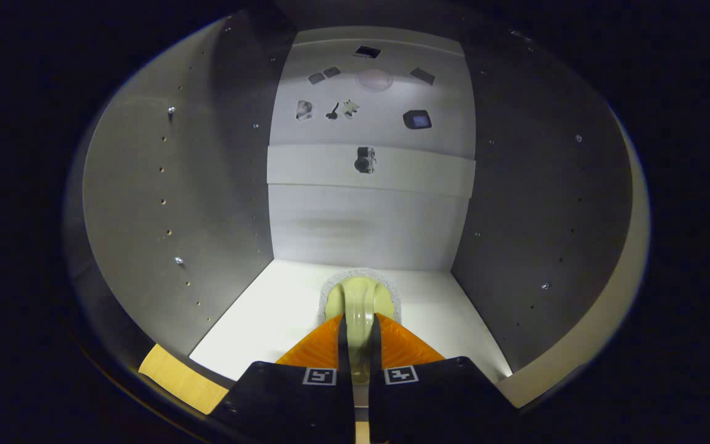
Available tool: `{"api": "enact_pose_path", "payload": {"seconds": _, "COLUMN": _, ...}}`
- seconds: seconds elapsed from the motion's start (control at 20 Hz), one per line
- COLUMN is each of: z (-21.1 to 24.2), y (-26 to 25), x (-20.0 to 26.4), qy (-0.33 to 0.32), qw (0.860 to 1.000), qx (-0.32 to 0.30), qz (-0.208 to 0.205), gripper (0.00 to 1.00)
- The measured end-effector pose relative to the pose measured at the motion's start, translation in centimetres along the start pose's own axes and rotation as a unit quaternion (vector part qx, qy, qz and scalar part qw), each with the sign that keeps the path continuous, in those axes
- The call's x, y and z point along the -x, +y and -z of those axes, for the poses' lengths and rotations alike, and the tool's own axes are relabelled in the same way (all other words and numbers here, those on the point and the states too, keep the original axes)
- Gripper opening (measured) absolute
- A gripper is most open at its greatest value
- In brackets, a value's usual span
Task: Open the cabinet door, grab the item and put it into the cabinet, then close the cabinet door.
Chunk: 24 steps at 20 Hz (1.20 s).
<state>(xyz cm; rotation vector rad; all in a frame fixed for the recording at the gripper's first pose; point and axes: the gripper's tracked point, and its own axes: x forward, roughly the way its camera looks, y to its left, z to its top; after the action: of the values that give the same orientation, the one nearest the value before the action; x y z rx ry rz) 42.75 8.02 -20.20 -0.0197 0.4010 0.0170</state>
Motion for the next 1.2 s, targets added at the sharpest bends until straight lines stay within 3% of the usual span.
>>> {"api": "enact_pose_path", "payload": {"seconds": 0.35, "z": -0.9, "y": -0.6, "x": -2.1, "qy": -0.028, "qw": 0.999, "qx": -0.020, "qz": 0.007, "gripper": 0.15}}
{"api": "enact_pose_path", "payload": {"seconds": 0.55, "z": 0.3, "y": -0.3, "x": -3.2, "qy": -0.013, "qw": 1.000, "qx": -0.014, "qz": 0.004, "gripper": 0.22}}
{"api": "enact_pose_path", "payload": {"seconds": 0.6, "z": 0.9, "y": -0.3, "x": -3.4, "qy": -0.005, "qw": 1.000, "qx": -0.013, "qz": -0.002, "gripper": 0.29}}
{"api": "enact_pose_path", "payload": {"seconds": 0.9, "z": -0.2, "y": 0.4, "x": -3.9, "qy": -0.028, "qw": 0.999, "qx": -0.019, "qz": -0.012, "gripper": 0.45}}
{"api": "enact_pose_path", "payload": {"seconds": 1.0, "z": -0.8, "y": 0.8, "x": -3.3, "qy": -0.042, "qw": 0.999, "qx": -0.015, "qz": -0.020, "gripper": 0.67}}
{"api": "enact_pose_path", "payload": {"seconds": 1.2, "z": -3.8, "y": 1.4, "x": -1.4, "qy": -0.095, "qw": 0.995, "qx": -0.005, "qz": -0.021, "gripper": 0.72}}
